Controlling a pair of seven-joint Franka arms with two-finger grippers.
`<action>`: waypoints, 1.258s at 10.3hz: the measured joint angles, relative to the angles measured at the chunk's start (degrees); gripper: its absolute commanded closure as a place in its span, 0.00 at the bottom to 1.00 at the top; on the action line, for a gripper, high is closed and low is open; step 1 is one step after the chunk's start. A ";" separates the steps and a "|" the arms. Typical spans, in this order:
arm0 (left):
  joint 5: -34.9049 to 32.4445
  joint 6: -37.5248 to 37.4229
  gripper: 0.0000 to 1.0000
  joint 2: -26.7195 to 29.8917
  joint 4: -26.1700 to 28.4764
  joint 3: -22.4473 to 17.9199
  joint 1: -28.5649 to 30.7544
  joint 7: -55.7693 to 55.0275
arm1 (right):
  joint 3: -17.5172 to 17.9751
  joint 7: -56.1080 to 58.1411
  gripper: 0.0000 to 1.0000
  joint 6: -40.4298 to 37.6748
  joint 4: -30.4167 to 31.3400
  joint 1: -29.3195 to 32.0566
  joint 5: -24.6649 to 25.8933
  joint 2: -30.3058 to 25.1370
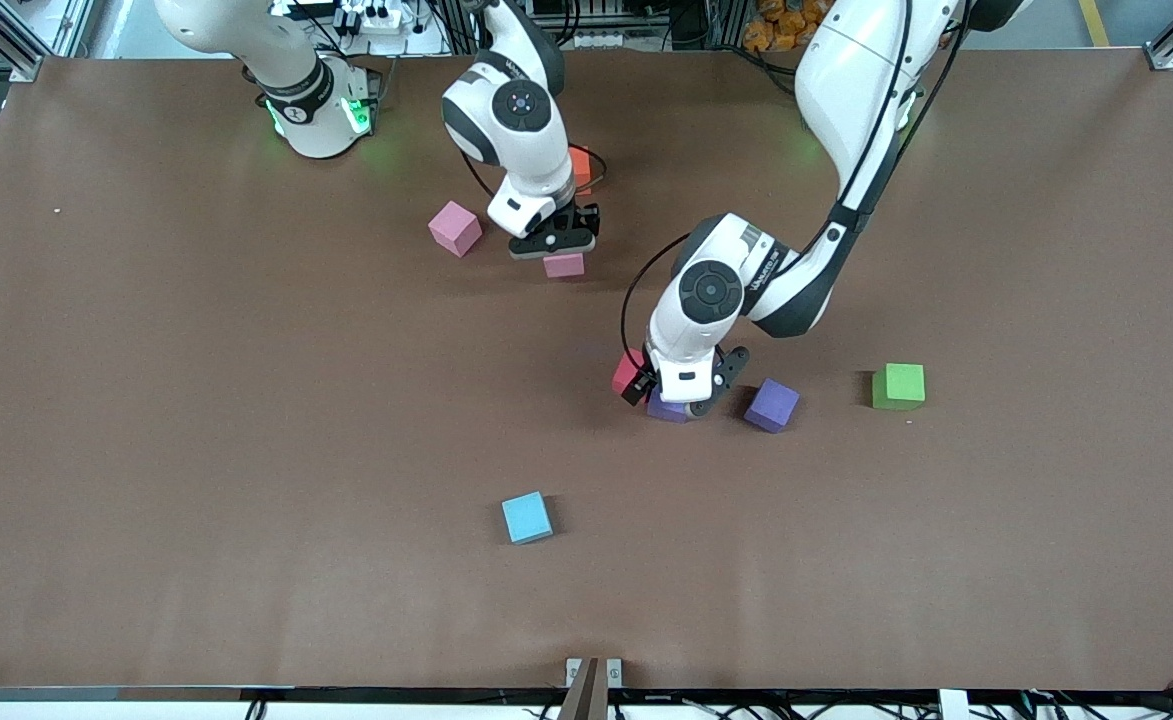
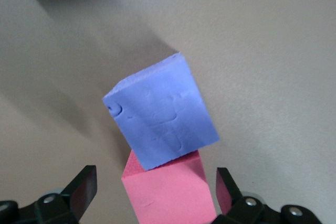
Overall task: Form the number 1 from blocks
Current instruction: 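Grasp the red cube with the left gripper while the right gripper places pink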
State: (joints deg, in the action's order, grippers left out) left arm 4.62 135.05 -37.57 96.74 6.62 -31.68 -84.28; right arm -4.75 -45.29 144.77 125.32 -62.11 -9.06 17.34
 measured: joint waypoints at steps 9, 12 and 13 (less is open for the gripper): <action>-0.01 1.04 1.00 -1.61 -1.01 0.07 -1.26 2.55 | 0.84 -7.78 0.63 1.97 4.04 -8.16 0.02 -0.13; -0.15 0.51 1.00 1.38 -0.11 0.94 0.01 12.14 | 0.89 -8.13 0.00 2.51 4.45 -8.47 0.05 0.34; -0.16 0.24 1.00 2.74 0.95 1.18 0.44 16.21 | 0.89 -8.23 0.00 2.52 4.44 -8.48 0.05 0.34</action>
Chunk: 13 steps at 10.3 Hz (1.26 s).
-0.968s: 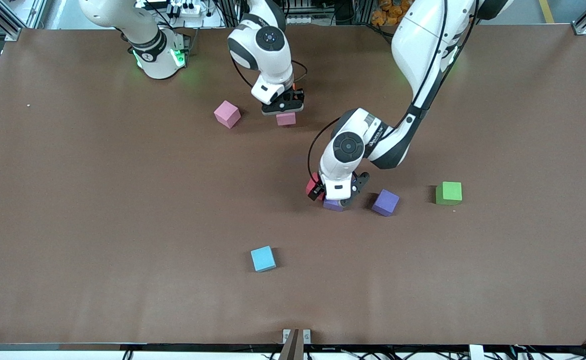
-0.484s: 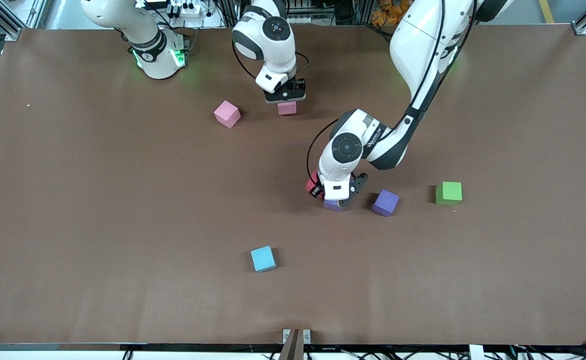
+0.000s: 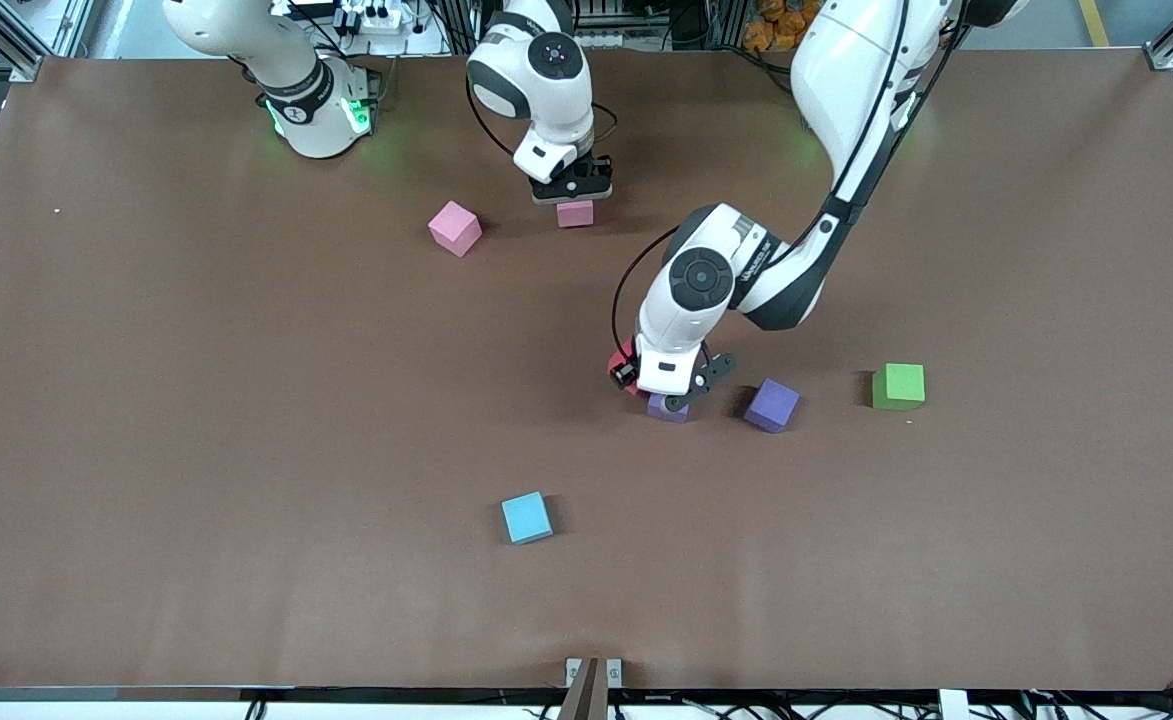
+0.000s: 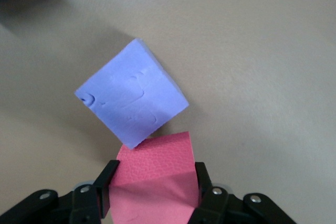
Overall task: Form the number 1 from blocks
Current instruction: 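Grasp the red cube with the left gripper while the right gripper places pink, then place the red cube below pink while the right gripper grasps another pink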
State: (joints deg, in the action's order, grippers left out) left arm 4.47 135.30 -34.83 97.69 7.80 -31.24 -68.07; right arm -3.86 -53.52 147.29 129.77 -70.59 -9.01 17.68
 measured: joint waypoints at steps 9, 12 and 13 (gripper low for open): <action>-1.01 -1.07 1.00 2.37 4.41 5.59 0.03 6.83 | -0.84 -2.15 0.00 -2.35 10.76 10.55 0.11 -16.59; -1.05 -1.08 1.00 2.49 5.51 7.81 -2.15 6.83 | -1.21 -2.13 0.00 -8.83 13.41 21.39 0.36 -22.42; -1.05 -1.08 1.00 2.51 5.60 8.39 -3.94 6.79 | -1.39 -3.16 0.00 -9.89 13.73 23.13 0.35 -22.50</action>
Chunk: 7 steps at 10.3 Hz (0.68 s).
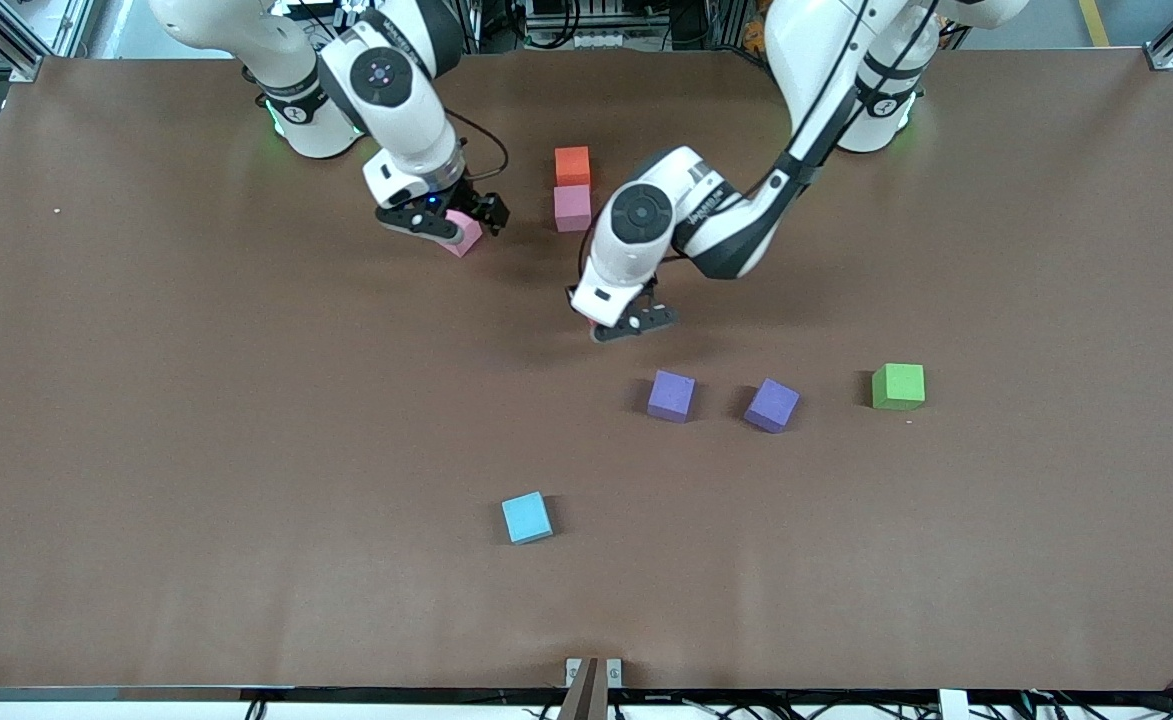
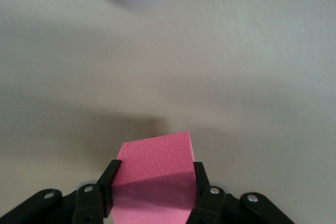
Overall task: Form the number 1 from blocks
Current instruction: 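Place the red cube below pink while the right gripper grasps another pink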
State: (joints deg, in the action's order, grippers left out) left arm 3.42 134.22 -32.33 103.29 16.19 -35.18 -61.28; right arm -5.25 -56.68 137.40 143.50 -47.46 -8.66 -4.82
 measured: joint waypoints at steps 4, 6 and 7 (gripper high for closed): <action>-4.99 0.00 1.00 -0.47 0.89 2.60 -3.63 -0.69 | -0.50 -6.89 0.00 -1.14 2.12 2.49 0.00 0.77; -5.16 0.00 1.00 -1.31 1.38 3.39 -4.58 -0.80 | -0.64 -7.15 0.00 -1.14 3.22 3.22 0.00 1.07; -5.23 0.02 1.00 -1.60 1.57 3.81 -5.03 -0.90 | -0.62 -7.38 0.00 -1.14 3.89 3.22 0.00 1.14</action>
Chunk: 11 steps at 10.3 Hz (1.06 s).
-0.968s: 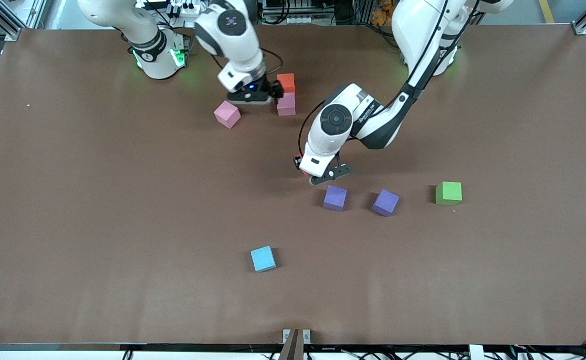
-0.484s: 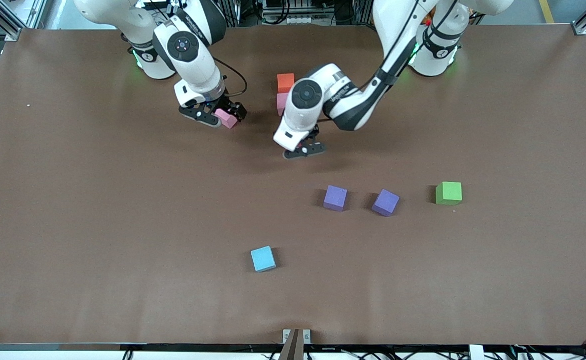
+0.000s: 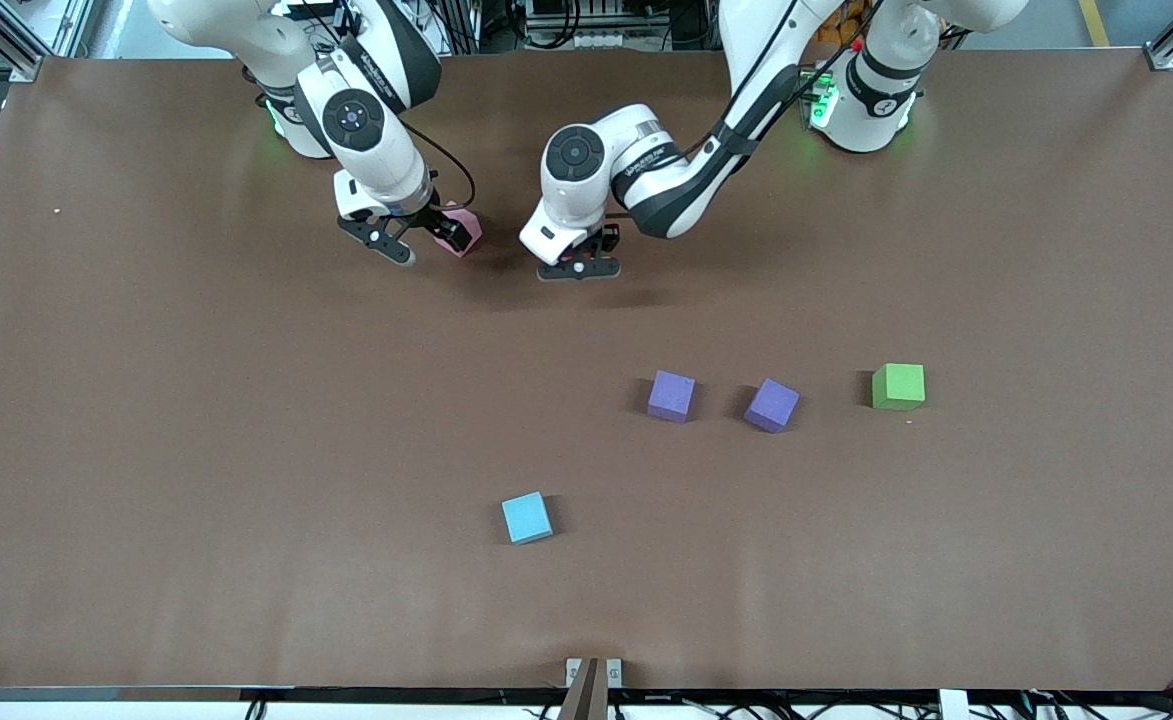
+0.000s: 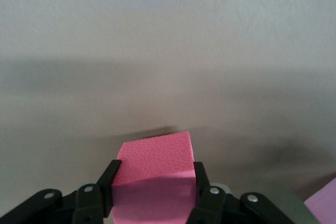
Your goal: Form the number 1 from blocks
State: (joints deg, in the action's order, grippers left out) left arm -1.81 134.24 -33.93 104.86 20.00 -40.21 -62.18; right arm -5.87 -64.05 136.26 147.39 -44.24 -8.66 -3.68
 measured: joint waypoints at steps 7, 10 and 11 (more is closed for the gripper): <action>-6.11 0.30 1.00 -0.91 1.52 1.64 -1.00 -2.24 | 0.39 -0.41 0.00 6.28 2.15 -0.35 -0.12 5.04; -7.39 0.90 0.00 -0.91 1.52 2.38 -1.02 -2.24 | 0.77 -0.42 0.00 7.33 2.14 -1.93 -0.14 6.51; -7.51 0.96 0.00 -0.92 1.52 2.38 -1.01 -2.26 | 0.80 -0.46 0.00 7.33 2.17 -2.87 -0.15 6.51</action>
State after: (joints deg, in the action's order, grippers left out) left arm -9.32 135.20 -34.85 106.38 22.38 -41.23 -64.44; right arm -5.07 -64.52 143.59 149.56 -47.11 -8.81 2.83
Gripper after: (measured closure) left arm 0.374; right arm 0.000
